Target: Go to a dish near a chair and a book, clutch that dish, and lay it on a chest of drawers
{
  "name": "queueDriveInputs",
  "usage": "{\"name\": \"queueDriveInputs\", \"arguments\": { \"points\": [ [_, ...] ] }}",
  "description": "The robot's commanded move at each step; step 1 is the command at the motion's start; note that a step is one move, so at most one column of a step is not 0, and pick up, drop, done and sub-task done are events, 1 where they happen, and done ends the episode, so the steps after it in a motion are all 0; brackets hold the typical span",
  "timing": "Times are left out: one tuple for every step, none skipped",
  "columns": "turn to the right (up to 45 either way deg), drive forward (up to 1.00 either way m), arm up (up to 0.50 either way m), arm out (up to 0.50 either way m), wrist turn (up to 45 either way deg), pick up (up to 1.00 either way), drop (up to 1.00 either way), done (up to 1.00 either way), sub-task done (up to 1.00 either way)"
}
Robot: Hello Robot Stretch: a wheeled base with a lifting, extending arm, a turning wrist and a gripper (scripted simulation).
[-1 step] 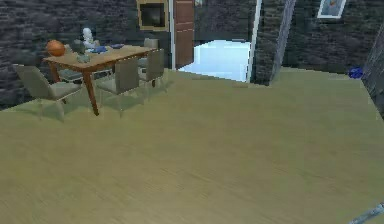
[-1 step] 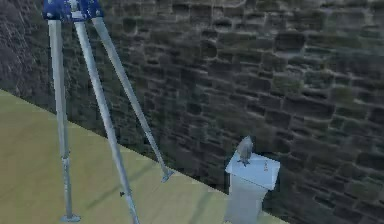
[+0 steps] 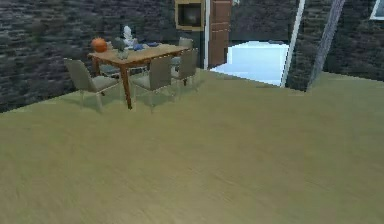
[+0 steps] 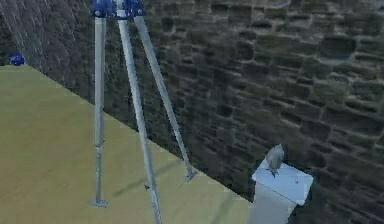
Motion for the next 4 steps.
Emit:
{"name": "queueDriveInputs", "arguments": {
  "points": [
    [0.0,0.6,0.0,0.0,0.0,0.0,0.0,0.0,0.0],
    [0.0,0.55,0.0,0.0,0.0,0.0,0.0,0.0,0.0],
    [-45.0,0.0,0.0,0.0,0.0,0.0,0.0,0.0,0.0],
    [-45.0,0.0,0.0,0.0,0.0,0.0,0.0,0.0,0.0]
  ]
}}
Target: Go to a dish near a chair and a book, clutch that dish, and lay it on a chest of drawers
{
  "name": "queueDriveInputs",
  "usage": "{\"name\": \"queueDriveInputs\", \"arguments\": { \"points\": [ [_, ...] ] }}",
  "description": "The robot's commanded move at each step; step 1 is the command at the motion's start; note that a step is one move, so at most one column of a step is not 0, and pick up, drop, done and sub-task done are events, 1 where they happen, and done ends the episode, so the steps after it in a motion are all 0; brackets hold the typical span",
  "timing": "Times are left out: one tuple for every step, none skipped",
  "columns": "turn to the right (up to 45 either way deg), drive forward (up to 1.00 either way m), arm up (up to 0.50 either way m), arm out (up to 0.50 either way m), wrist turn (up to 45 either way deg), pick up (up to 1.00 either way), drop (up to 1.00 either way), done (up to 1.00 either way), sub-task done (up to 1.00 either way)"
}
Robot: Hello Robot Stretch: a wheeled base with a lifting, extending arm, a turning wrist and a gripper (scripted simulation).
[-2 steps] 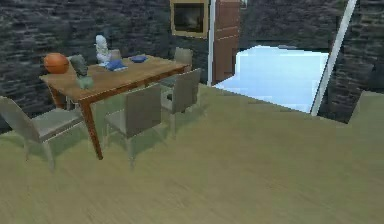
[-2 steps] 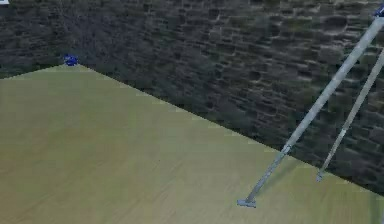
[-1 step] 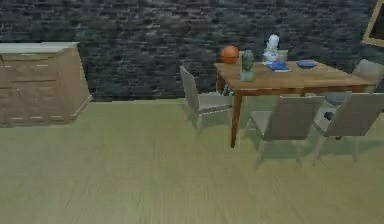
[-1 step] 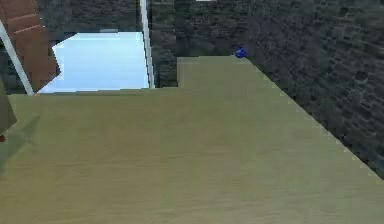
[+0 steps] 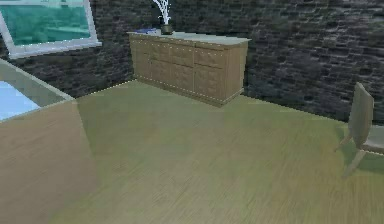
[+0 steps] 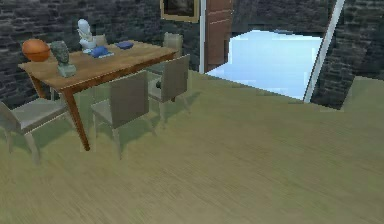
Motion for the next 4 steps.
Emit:
{"name": "queueDriveInputs", "arguments": {
  "points": [
    [-3.0,0.0,0.0,0.0,0.0,0.0,0.0,0.0,0.0],
    [0.0,0.4,0.0,0.0,0.0,0.0,0.0,0.0,0.0],
    [27.0,0.0,0.0,0.0,0.0,0.0,0.0,0.0,0.0],
    [0.0,1.0,0.0,0.0,0.0,0.0,0.0,0.0,0.0]
  ]
}}
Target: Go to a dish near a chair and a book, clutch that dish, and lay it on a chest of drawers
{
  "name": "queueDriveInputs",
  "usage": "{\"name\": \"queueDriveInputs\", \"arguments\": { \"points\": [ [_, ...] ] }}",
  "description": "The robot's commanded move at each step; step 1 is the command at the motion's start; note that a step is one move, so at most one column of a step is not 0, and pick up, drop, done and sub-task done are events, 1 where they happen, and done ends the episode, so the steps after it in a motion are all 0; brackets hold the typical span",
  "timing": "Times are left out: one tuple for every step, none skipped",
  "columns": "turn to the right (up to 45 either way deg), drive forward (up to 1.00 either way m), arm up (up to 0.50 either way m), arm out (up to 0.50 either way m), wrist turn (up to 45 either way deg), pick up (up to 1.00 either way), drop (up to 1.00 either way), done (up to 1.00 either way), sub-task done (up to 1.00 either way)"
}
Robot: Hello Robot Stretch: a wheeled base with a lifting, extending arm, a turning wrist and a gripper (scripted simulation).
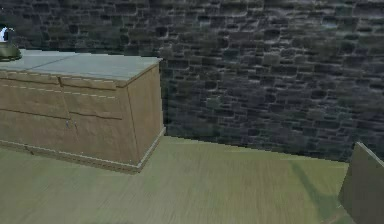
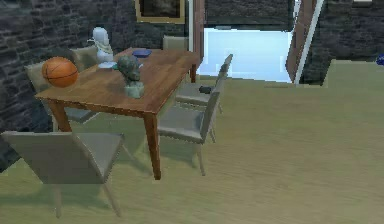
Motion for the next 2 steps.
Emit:
{"name": "queueDriveInputs", "arguments": {
  "points": [
    [3.0,0.0,0.0,0.0,0.0,0.0,0.0,0.0,0.0],
    [0.0,0.55,0.0,0.0,0.0,0.0,0.0,0.0,0.0]
  ]
}}
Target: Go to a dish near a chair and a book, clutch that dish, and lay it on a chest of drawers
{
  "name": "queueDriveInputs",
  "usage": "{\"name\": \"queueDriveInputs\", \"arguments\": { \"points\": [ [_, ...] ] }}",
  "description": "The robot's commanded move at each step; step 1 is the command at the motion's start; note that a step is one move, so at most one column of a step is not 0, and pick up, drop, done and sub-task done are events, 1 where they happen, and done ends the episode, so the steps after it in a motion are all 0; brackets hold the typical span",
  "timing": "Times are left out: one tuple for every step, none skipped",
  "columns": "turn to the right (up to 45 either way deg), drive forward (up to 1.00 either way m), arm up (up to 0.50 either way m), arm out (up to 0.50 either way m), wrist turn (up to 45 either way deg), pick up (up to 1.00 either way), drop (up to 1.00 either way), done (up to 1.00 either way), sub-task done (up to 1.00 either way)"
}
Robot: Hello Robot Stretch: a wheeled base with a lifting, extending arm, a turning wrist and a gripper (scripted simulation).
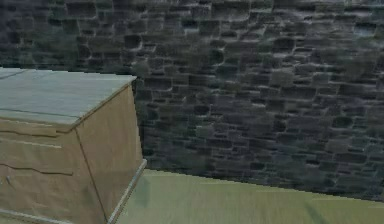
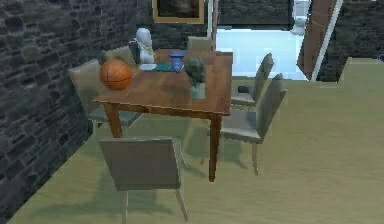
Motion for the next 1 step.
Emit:
{"name": "queueDriveInputs", "arguments": {
  "points": [
    [30.0,0.0,0.0,0.0,0.0,0.0,0.0,0.0,0.0]
  ]
}}
